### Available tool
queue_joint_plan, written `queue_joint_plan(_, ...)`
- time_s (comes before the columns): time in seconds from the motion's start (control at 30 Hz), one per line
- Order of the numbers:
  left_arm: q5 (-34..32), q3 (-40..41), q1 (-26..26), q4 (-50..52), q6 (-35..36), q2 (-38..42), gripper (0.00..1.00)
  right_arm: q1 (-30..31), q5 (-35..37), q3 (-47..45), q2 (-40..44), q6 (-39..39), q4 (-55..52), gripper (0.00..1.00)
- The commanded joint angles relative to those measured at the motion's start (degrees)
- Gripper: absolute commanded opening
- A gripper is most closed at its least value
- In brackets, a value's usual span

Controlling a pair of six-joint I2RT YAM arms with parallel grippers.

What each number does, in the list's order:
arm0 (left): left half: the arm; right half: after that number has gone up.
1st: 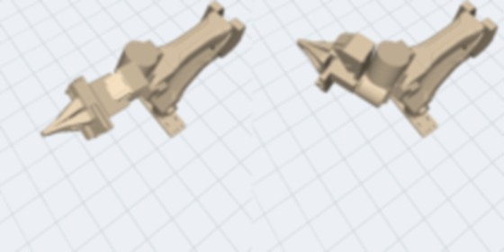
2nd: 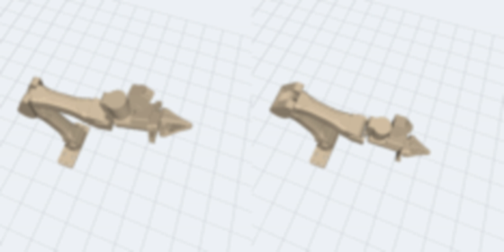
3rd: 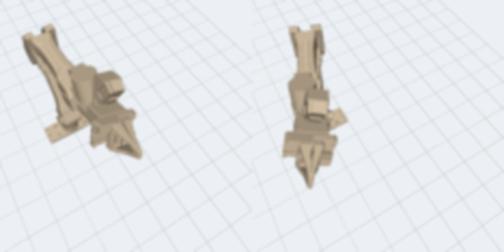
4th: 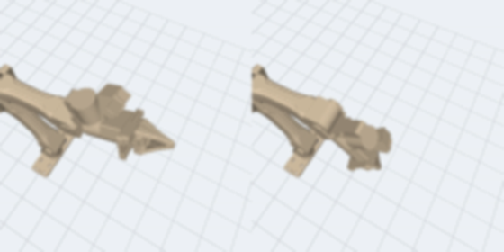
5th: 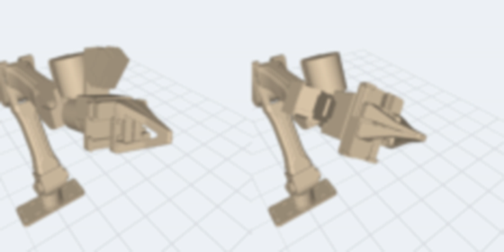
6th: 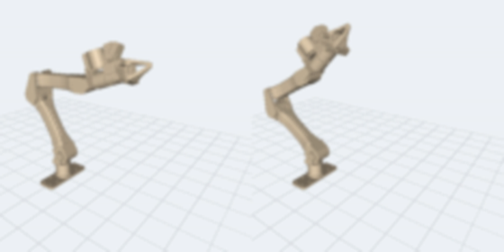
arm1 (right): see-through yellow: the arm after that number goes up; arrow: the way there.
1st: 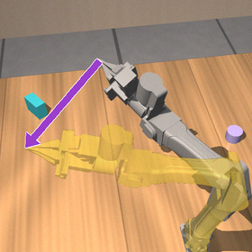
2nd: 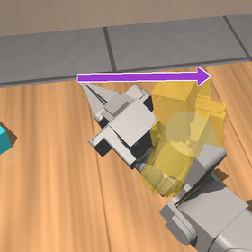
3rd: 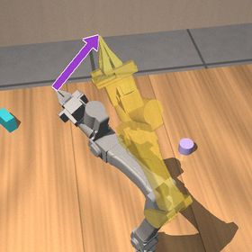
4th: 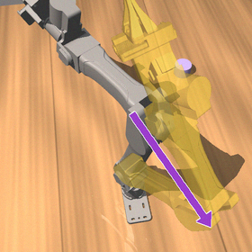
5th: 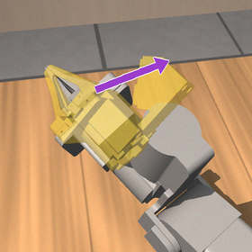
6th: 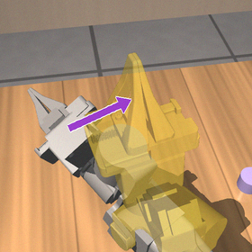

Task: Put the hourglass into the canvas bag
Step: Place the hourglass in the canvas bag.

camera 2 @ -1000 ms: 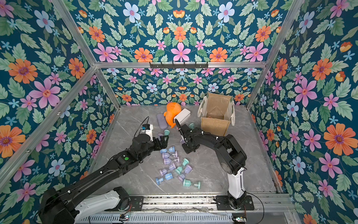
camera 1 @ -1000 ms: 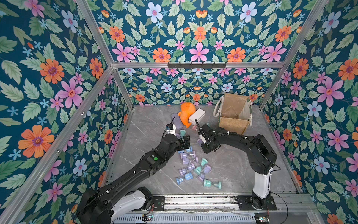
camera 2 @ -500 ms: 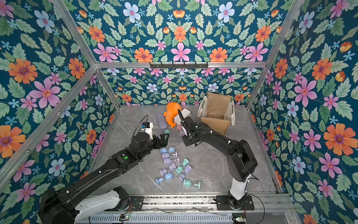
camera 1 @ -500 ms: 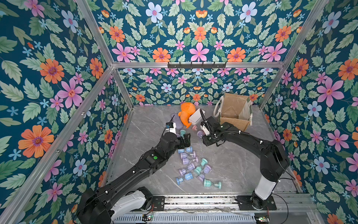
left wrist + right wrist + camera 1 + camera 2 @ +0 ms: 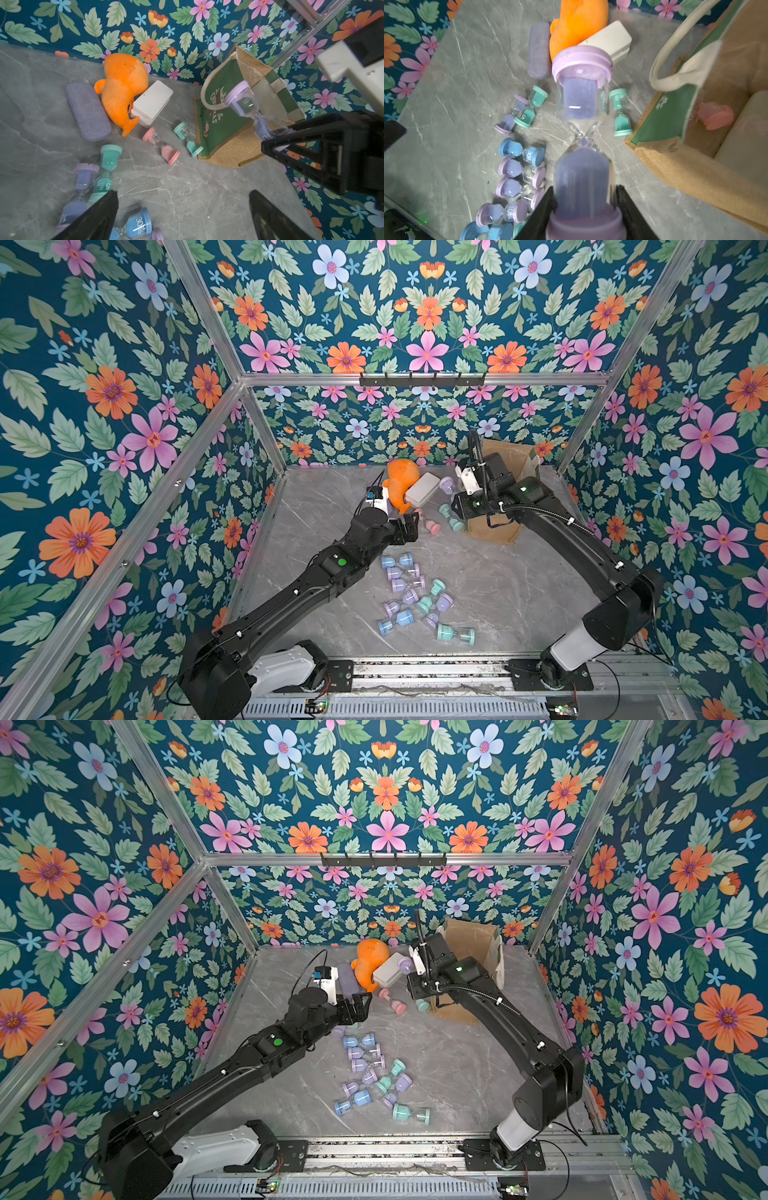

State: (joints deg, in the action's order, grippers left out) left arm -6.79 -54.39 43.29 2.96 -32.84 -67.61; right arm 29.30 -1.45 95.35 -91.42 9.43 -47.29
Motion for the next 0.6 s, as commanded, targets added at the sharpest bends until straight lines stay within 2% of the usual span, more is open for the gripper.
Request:
queue_joint_plan(0.0,1.64,-2.53,-0.02,-1.77,2.01,-1.8,1.0,-2.45,0.63,2.71,0.79,0.24,-2.37,0.4)
queue_joint_plan(0.2,4.51,-7.17,0.02,-3.16,2.93,-7.13,1.0,-10.42,-2.13,4.89,0.35,1.75,-1.54,0.39)
queue_joint_plan(0.33,6.65,-9.92,0.03,-3.83,3.3,-10.43,1.0,-14.53,-1.2,6.28,-2.12,2.24,-0.45,0.4)
queue_joint_plan(0.57,6.85,-12.6,-0.01,-4.35,3.62,-14.27,1.0,-18.0,1.18,7.59,-10.71,1.35,2.28,0.4)
